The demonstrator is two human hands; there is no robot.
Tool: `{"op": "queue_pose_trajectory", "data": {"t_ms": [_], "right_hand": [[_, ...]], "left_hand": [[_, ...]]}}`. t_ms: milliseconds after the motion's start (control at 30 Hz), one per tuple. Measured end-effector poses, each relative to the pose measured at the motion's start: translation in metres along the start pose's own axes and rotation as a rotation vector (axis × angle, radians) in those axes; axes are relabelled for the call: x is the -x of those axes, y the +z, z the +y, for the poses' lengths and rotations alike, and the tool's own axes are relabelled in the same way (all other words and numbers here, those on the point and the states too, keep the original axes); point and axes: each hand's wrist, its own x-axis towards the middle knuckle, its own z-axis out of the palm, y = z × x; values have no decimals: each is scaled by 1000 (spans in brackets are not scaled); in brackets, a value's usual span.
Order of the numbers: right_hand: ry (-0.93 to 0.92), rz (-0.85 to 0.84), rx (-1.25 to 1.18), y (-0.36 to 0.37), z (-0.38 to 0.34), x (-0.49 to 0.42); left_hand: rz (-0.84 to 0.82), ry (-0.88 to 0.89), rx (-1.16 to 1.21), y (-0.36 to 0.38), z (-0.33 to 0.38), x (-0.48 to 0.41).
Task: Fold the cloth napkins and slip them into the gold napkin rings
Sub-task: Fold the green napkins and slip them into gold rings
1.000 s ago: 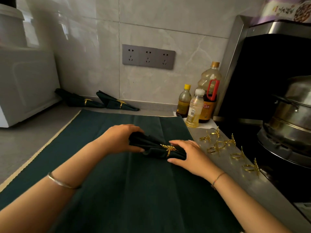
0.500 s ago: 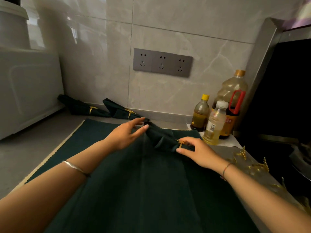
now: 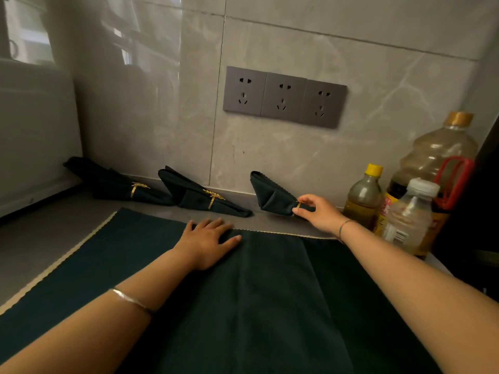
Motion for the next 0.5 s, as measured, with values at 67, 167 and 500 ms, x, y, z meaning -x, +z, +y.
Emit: {"op": "queue_pose_trajectory", "data": {"t_ms": [67,167,500], "right_hand": [[2,11,5,11,6,-9],[7,47,-49,30,11,-15],[-37,217,37,48,20,-13]], "left_hand": [[-1,3,-5,1,-1,-4],[6,7,-12,4,-1,-6],[16,-6,-2,4,-7,-7]]}}
